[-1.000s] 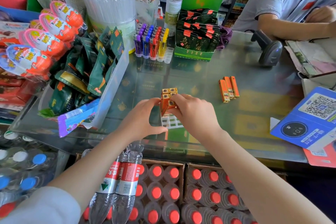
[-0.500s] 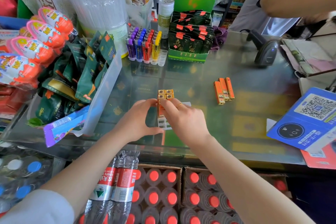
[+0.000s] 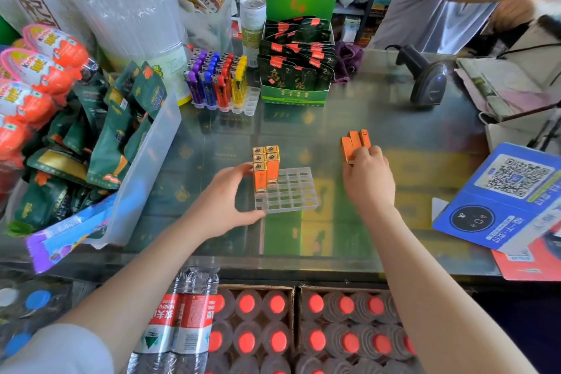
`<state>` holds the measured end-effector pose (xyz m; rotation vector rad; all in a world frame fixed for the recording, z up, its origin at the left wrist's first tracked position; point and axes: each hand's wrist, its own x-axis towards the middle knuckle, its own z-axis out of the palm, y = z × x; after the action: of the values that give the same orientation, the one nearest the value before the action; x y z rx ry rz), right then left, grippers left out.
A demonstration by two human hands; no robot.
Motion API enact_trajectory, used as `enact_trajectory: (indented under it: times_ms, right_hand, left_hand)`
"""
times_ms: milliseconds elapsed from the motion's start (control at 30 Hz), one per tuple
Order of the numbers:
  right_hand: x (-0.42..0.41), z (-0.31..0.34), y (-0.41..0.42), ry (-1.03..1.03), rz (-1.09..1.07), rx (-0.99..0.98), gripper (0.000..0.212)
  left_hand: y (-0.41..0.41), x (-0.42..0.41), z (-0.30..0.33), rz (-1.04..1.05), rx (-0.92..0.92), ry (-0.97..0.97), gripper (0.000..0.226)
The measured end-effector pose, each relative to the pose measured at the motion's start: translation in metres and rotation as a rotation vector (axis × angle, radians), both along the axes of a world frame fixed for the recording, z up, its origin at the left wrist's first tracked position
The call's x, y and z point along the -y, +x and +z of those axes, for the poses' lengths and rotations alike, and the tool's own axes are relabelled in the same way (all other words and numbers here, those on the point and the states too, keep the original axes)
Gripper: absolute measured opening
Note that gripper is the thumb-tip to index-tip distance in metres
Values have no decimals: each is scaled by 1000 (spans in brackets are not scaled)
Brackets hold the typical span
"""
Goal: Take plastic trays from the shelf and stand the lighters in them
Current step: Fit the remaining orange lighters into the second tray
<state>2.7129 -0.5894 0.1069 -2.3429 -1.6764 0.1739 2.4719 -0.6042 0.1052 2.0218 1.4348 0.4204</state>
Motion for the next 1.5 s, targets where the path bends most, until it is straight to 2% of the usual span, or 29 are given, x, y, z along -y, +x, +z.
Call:
enact_trajectory:
  times_ms: [133,233,367,433,500,633,700,733,800,900,1033,1067,1267,1500]
  right_hand:
    - [-9,2,-12,-55,-21,65,25]
    - [-16,2,-17,-91,-27,55,31]
    - [-15,10,-21,-90,13,-106,19]
    - [-11,15,-22,-82,17,-366,33]
    - [1,17,-26,-42,58,-797,14]
    - [30,-1,-30,-128,328,-1660,22]
    - [37,-10,-34,-175,429,-1852,33]
    - [38,-11,-36,-189,452,-1876,38]
    - [38,-10,-38,-176,460,-1876,41]
    - [38,-1,-40,-93,448,-1802,27]
    - [38,13,-51,49,434,-1302,26]
    - [39,14,-56,82,428,-1227,25]
    - [42,3,-85,89,345,-932,19]
    - [37,12,-93,44,519,-488,27]
  left_hand:
    - [-1,-1,-1,0,-8,2,75]
    - [-2,0,-1,12,-11,9,76]
    - [-5,5,-2,20,-6,28,74]
    - [-10,8,-4,15,15,37,70]
    - [-17,13,-5,7,34,58,67]
    - [-25,23,-5,8,47,85,69]
    - [-28,25,-6,12,41,83,73]
    - [-28,26,-7,15,40,82,75]
    - [-29,26,-8,20,38,79,76]
    - [-29,26,-9,26,30,74,77]
    - [-27,26,-5,29,8,65,78]
    - [-27,26,-4,31,1,61,78]
    - [-28,24,-6,37,8,64,80]
    - [-30,21,-8,54,-13,74,81]
